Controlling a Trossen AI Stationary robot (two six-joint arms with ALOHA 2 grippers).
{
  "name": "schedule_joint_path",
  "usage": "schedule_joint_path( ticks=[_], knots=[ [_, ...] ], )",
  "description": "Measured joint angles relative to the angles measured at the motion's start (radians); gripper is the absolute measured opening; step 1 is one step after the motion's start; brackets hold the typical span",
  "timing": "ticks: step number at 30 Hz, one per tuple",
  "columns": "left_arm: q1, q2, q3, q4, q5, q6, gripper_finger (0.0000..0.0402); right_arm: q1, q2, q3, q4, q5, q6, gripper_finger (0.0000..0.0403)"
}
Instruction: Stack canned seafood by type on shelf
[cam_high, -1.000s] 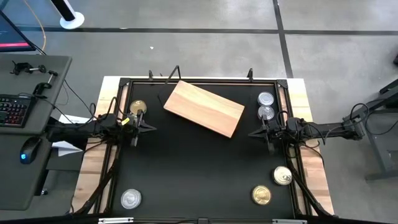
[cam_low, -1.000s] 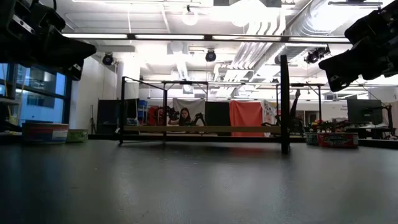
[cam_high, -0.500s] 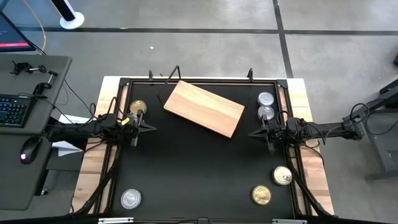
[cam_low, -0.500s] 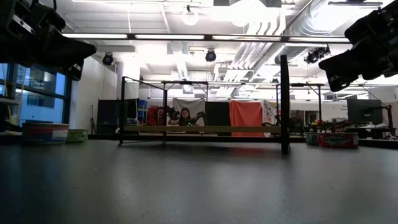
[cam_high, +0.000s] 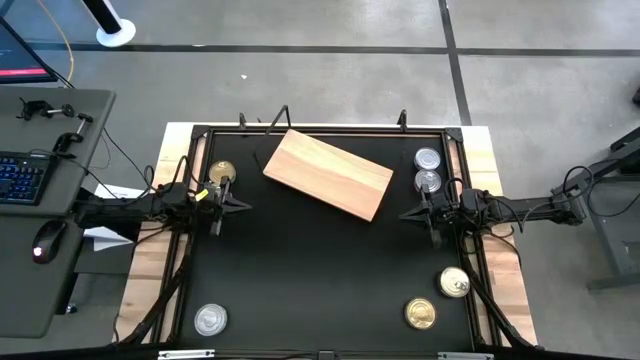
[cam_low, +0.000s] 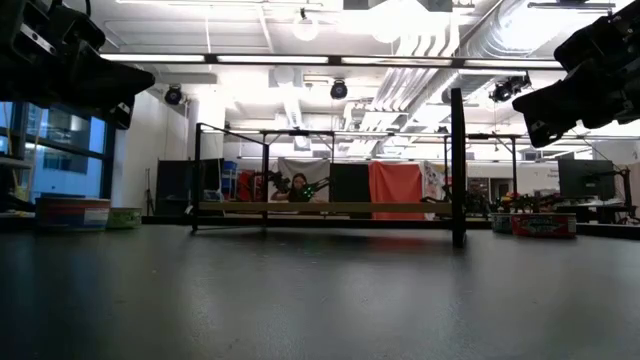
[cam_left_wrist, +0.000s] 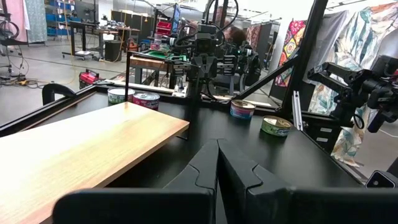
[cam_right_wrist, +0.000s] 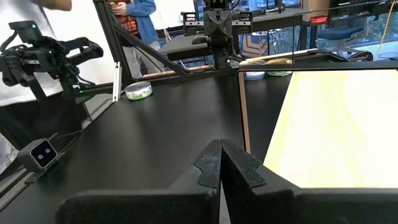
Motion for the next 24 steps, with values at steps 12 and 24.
schedule_joint_path(
  ticks=[12, 24],
  knots=[
    [0.000, 0.000, 0.000, 0.000, 0.000, 0.000, 0.0000, 0.000, 0.000, 0.000, 0.000, 0.000, 0.000, 0.0000],
    [0.000, 0.000, 0.000, 0.000, 0.000, 0.000, 0.0000, -0.002, 0.001, 0.000, 0.001, 0.050, -0.102, 0.0000]
  ],
)
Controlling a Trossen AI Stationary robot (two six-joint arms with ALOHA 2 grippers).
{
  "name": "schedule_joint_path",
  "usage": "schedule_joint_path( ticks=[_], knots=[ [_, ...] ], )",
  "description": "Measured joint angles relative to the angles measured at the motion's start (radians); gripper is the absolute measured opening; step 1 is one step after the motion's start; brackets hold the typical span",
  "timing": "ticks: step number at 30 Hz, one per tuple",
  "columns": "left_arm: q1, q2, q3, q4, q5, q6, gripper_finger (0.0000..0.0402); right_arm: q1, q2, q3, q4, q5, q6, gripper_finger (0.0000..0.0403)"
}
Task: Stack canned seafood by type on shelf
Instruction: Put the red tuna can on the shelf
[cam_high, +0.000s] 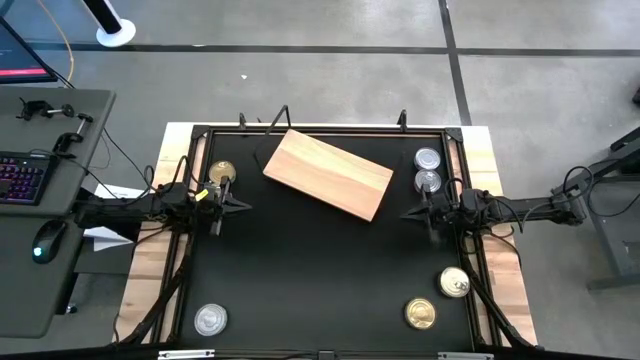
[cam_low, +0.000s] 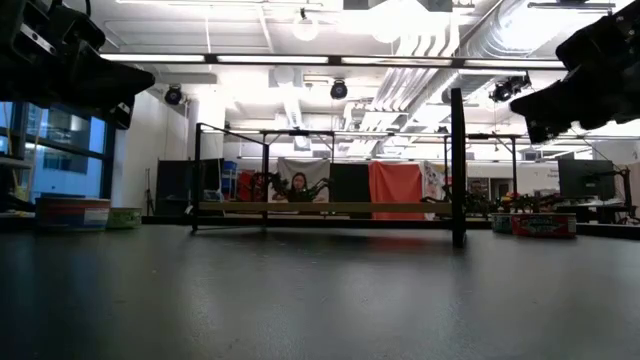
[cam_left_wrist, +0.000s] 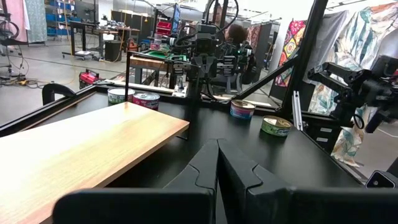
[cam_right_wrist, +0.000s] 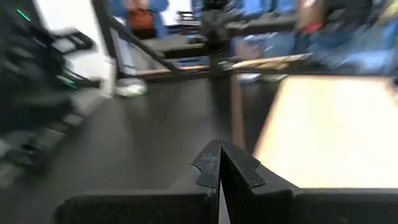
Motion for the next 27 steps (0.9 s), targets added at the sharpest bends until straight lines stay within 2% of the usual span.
schedule_joint_path(
  ticks=[3, 6, 16, 18, 20, 23, 25, 27],
  knots=[
    [0.000, 0.000, 0.000, 0.000, 0.000, 0.000, 0.0000, -0.005, -0.002, 0.000, 0.026, 0.093, -0.181, 0.0000],
    [0.000, 0.000, 0.000, 0.000, 0.000, 0.000, 0.0000, -0.005, -0.002, 0.000, 0.033, 0.133, -0.278, 0.0000],
    [0.000, 0.000, 0.000, 0.000, 0.000, 0.000, 0.0000, -0.005, -0.002, 0.000, 0.039, 0.134, -0.283, 0.0000],
    [0.000, 0.000, 0.000, 0.000, 0.000, 0.000, 0.0000, -0.005, -0.001, 0.000, 0.095, 0.104, -0.192, 0.0000],
    [0.000, 0.000, 0.000, 0.000, 0.000, 0.000, 0.0000, -0.005, -0.001, 0.000, 0.217, 0.064, -0.025, 0.0000],
    [0.000, 0.000, 0.000, 0.000, 0.000, 0.000, 0.0000, -0.005, -0.001, 0.000, 0.403, 0.074, 0.175, 0.0000],
    [0.000, 0.000, 0.000, 0.000, 0.000, 0.000, 0.0000, -0.005, -0.001, 0.000, 0.508, 0.167, 0.262, 0.0000],
    [0.000, 0.000, 0.000, 0.000, 0.000, 0.000, 0.0000, -0.005, -0.001, 0.011, 0.569, 0.339, 0.363, 0.0000]
  ],
)
